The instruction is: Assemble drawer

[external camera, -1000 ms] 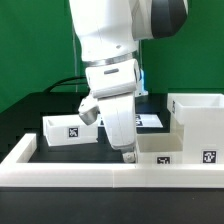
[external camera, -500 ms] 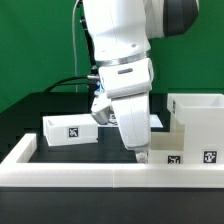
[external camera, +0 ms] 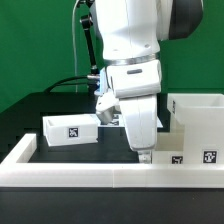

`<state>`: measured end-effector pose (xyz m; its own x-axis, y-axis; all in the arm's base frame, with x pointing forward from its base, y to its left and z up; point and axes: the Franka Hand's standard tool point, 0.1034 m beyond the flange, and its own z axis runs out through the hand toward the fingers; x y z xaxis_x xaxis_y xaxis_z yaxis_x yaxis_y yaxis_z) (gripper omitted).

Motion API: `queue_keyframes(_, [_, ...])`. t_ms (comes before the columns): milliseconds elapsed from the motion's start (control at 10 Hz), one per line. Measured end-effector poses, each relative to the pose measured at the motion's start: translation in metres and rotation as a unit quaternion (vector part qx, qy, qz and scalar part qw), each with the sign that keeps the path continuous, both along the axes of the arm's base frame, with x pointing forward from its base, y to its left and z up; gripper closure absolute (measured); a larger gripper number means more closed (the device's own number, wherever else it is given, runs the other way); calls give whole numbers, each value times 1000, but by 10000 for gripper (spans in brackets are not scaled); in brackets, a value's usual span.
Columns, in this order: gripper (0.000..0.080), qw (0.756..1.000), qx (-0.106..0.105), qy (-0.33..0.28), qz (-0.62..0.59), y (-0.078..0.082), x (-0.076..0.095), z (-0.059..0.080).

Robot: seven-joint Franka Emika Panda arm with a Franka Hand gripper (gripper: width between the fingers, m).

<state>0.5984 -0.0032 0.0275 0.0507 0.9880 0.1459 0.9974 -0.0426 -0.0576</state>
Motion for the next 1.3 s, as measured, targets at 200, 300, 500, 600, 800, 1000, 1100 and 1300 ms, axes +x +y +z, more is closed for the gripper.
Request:
queue_keyframes(200, [151,1000,0,0,1,0,0,0])
queue_keyframes(300, [151,1000,2,-1,10,3,0,0])
queue_keyframes(500, [151,1000,7,-4,24,19,1,1])
queue_keyframes(600, [151,999,9,-10,34,32,2,2])
queue_keyframes(800, [151,1000,8,-10,29,40,1,1])
queue_keyframes(1000, [151,1000,6,-11,23,34,1,0])
queue_keyframes(1100, [151,1000,4,-9,21,21,0,1])
queue_keyframes(1300, [151,1000,-3,-13,2,-6,2,9])
